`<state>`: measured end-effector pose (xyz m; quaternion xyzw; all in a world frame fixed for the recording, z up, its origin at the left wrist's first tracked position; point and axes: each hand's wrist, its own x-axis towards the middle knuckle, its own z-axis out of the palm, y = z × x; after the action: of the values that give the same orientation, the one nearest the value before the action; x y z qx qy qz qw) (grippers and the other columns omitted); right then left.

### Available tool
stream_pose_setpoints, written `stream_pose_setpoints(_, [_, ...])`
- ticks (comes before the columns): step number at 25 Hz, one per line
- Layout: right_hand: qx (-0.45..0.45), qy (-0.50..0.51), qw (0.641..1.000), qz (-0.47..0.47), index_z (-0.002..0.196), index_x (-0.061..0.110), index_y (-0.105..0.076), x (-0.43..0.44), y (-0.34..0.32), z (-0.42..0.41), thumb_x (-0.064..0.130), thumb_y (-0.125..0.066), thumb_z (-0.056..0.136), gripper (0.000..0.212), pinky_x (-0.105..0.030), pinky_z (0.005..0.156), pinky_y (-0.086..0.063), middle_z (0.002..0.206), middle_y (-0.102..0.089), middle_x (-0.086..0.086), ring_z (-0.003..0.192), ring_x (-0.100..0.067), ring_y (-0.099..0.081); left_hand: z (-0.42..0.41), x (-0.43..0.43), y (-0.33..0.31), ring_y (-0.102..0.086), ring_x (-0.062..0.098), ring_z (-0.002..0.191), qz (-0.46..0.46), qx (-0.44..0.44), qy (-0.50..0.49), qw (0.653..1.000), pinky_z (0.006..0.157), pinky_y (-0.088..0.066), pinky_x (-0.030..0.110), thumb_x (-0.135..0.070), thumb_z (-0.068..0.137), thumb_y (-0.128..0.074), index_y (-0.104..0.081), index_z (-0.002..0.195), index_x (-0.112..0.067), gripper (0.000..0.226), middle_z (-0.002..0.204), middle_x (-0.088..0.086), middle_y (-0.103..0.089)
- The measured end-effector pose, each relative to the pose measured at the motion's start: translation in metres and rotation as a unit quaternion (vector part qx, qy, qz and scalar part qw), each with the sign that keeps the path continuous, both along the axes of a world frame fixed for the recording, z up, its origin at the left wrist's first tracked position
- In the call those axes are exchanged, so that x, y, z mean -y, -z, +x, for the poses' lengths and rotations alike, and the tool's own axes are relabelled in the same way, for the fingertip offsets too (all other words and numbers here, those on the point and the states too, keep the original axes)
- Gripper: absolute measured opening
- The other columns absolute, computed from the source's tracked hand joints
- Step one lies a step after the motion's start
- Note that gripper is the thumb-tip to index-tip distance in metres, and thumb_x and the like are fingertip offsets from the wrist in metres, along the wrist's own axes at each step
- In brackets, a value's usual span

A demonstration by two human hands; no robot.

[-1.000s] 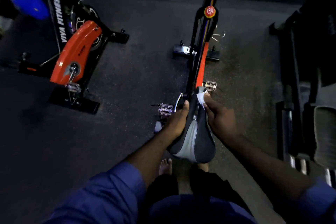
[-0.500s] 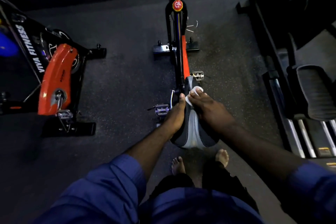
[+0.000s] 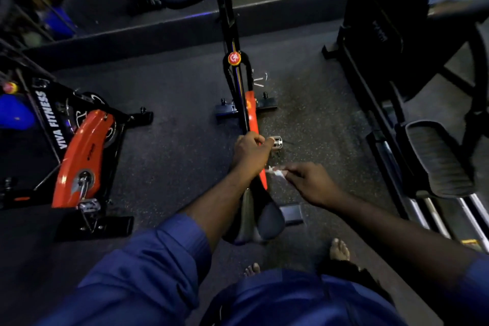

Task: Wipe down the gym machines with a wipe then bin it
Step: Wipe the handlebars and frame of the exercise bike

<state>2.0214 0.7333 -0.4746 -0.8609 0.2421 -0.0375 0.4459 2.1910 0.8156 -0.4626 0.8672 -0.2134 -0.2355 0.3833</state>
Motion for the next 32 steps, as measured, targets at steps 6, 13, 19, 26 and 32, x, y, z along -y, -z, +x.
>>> stream_pose_setpoints(6, [0.104, 0.153, 0.936, 0.3, 0.101, 0.007, -0.078, 0.146, -0.067, -0.017, 0.006, -0.059, 0.102, 0.018, -0.019, 0.06, -0.047, 0.08, -0.074, -0.003, 0.067, -0.008, -0.061, -0.022, 0.114, -0.057, -0.053, 0.008, 0.063, -0.064, -0.026, -0.024, 0.997, 0.068, -0.043, 0.029, -0.038, 0.096, -0.073, -0.066, 0.074, -0.022, 0.028, 0.066, -0.009, -0.061])
stream_pose_setpoints(13, [0.124, 0.103, 0.925, 0.344, 0.095, 0.009, -0.078, 0.262, -0.125, -0.003, 0.009, -0.058, 0.099, 0.02, -0.033, 0.073, -0.037, 0.104, -0.074, -0.026, 0.09, -0.029, -0.06, -0.026, 0.196, -0.13, -0.057, 0.016, 0.063, -0.107, 0.0, -0.027, 0.994, 0.069, -0.046, 0.035, -0.07, 0.071, -0.065, -0.071, 0.079, -0.021, 0.049, 0.06, -0.009, -0.061])
stream_pose_setpoints(19, [0.139, 0.076, 0.95, 0.27, 0.099, 0.003, -0.073, 0.316, -0.164, 0.042, 0.008, -0.055, 0.104, 0.019, -0.024, 0.063, -0.047, 0.087, -0.073, -0.009, 0.076, -0.017, -0.064, 0.019, 0.239, -0.161, -0.062, 0.013, 0.069, -0.138, 0.023, -0.031, 0.99, 0.068, -0.048, 0.029, -0.047, 0.095, -0.071, -0.071, 0.088, -0.019, 0.029, 0.076, -0.003, -0.067])
stream_pose_setpoints(26, [0.147, 0.055, 0.97, 0.187, 0.086, 0.013, -0.074, 0.379, -0.168, 0.157, 0.022, -0.065, 0.101, 0.019, -0.031, 0.069, -0.043, 0.081, -0.072, -0.004, 0.075, -0.015, -0.058, 0.131, 0.293, -0.149, -0.062, 0.015, 0.074, -0.163, 0.027, -0.081, 0.983, 0.078, -0.057, 0.039, -0.045, 0.085, -0.078, -0.072, 0.085, -0.023, 0.022, 0.081, -0.003, -0.072])
stream_pose_setpoints(32, [0.133, 0.024, 0.991, -0.022, 0.087, 0.02, -0.076, 0.42, -0.163, 0.313, 0.031, -0.068, 0.097, 0.017, -0.029, 0.072, -0.044, 0.079, -0.073, 0.007, 0.071, -0.002, -0.058, 0.276, 0.333, -0.132, -0.068, 0.017, 0.084, -0.15, 0.059, -0.158, 0.974, 0.08, -0.052, 0.031, -0.032, 0.086, -0.078, -0.07, 0.087, -0.027, 0.01, 0.084, -0.009, -0.072])
